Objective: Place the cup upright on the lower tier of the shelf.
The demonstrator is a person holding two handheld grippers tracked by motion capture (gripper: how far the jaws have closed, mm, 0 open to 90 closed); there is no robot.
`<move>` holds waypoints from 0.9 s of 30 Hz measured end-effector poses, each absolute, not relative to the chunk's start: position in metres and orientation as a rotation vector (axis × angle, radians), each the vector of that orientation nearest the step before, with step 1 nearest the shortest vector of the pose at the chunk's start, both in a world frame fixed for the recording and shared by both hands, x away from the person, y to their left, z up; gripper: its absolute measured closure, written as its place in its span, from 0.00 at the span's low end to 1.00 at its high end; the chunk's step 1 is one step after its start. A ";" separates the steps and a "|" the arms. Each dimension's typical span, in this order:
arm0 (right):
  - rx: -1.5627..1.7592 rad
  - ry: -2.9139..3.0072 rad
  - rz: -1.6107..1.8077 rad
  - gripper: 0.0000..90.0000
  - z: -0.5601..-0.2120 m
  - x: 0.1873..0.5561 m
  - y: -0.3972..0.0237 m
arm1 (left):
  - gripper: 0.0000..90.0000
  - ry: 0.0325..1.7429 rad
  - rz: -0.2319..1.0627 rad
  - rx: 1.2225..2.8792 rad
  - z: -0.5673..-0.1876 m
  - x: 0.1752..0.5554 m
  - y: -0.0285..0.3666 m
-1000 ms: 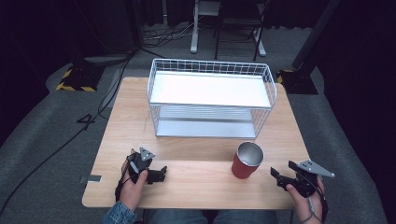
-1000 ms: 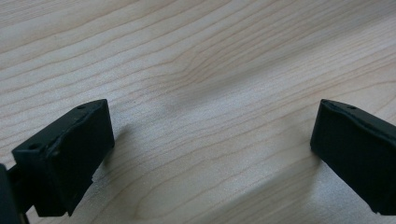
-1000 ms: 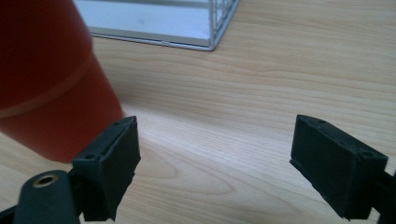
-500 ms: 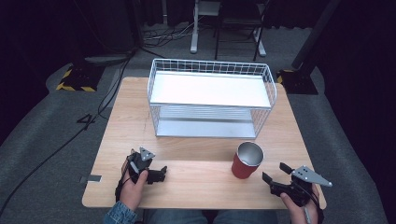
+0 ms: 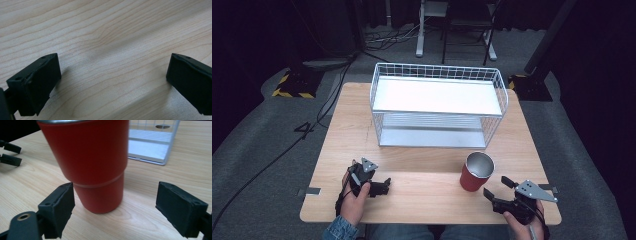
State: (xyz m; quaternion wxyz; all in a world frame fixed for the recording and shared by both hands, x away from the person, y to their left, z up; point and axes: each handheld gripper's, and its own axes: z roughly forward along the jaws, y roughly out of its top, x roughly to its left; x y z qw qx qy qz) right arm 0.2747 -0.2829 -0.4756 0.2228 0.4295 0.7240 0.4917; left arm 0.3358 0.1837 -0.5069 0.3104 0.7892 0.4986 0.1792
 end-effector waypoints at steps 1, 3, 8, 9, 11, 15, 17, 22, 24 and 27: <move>1.181 2.010 1.365 0.17 -0.478 0.276 -0.279 | 0.00 1.317 0.473 2.084 -0.507 0.336 0.184; 1.172 2.026 1.365 0.17 -0.481 0.278 -0.275 | 0.00 1.317 0.473 2.084 -0.507 0.336 0.184; 1.152 2.038 1.349 0.17 -0.487 0.284 -0.265 | 0.00 1.317 0.473 2.084 -0.507 0.336 0.184; 1.151 2.040 1.347 0.17 -0.489 0.286 -0.264 | 0.00 1.317 0.473 2.084 -0.507 0.336 0.184; 1.150 2.044 1.346 0.17 -0.490 0.288 -0.263 | 0.00 1.317 0.473 2.084 -0.507 0.336 0.184; 1.159 2.050 1.350 0.17 -0.495 0.293 -0.256 | 0.00 1.317 0.473 2.084 -0.507 0.336 0.184; 1.157 2.062 1.346 0.17 -0.497 0.295 -0.252 | 0.00 1.317 0.473 2.084 -0.507 0.336 0.184; 1.149 2.075 1.330 0.17 -0.499 0.300 -0.243 | 0.00 1.317 0.473 2.084 -0.507 0.336 0.184; 1.153 2.071 1.326 0.17 -0.499 0.302 -0.242 | 0.00 1.317 0.473 2.084 -0.507 0.336 0.184; 1.175 2.068 1.325 0.17 -0.500 0.309 -0.238 | 0.00 1.317 0.473 2.084 -0.507 0.336 0.184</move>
